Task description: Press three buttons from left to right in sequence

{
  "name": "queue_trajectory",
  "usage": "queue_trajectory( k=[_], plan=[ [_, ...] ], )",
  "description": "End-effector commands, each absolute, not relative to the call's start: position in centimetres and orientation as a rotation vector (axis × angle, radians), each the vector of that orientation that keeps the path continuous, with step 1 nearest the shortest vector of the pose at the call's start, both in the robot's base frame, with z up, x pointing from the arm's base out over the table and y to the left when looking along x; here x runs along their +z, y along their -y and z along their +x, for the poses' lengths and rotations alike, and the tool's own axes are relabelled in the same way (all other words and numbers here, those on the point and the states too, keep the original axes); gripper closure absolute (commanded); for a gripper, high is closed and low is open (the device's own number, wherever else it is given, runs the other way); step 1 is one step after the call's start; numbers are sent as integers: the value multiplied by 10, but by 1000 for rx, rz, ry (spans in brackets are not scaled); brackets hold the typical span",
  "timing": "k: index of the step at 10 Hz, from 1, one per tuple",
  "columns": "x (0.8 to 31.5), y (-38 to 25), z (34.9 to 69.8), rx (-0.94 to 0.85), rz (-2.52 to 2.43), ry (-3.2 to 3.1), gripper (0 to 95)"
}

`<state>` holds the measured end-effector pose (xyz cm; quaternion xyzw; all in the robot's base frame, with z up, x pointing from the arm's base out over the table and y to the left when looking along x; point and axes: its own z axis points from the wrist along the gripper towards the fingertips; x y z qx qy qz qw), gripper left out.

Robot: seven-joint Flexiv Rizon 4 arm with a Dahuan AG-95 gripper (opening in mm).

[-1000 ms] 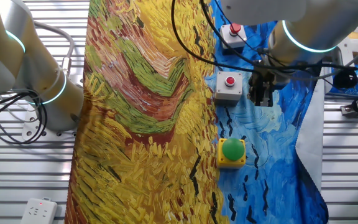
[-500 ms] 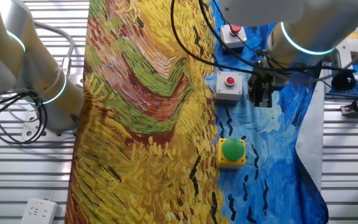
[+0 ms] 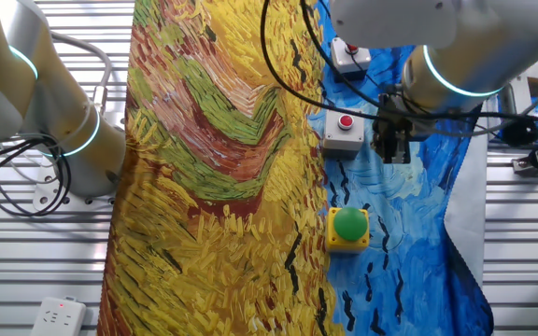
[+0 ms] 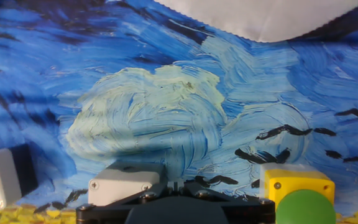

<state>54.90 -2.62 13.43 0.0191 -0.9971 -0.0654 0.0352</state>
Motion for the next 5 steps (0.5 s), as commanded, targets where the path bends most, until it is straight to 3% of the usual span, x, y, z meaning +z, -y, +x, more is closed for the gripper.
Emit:
queue_trajectory(
  k=[1,5],
  plan=[
    [134,26,549,-211,139,3050,950],
    [134,26,549,-206,233,3056,950]
  ],
)
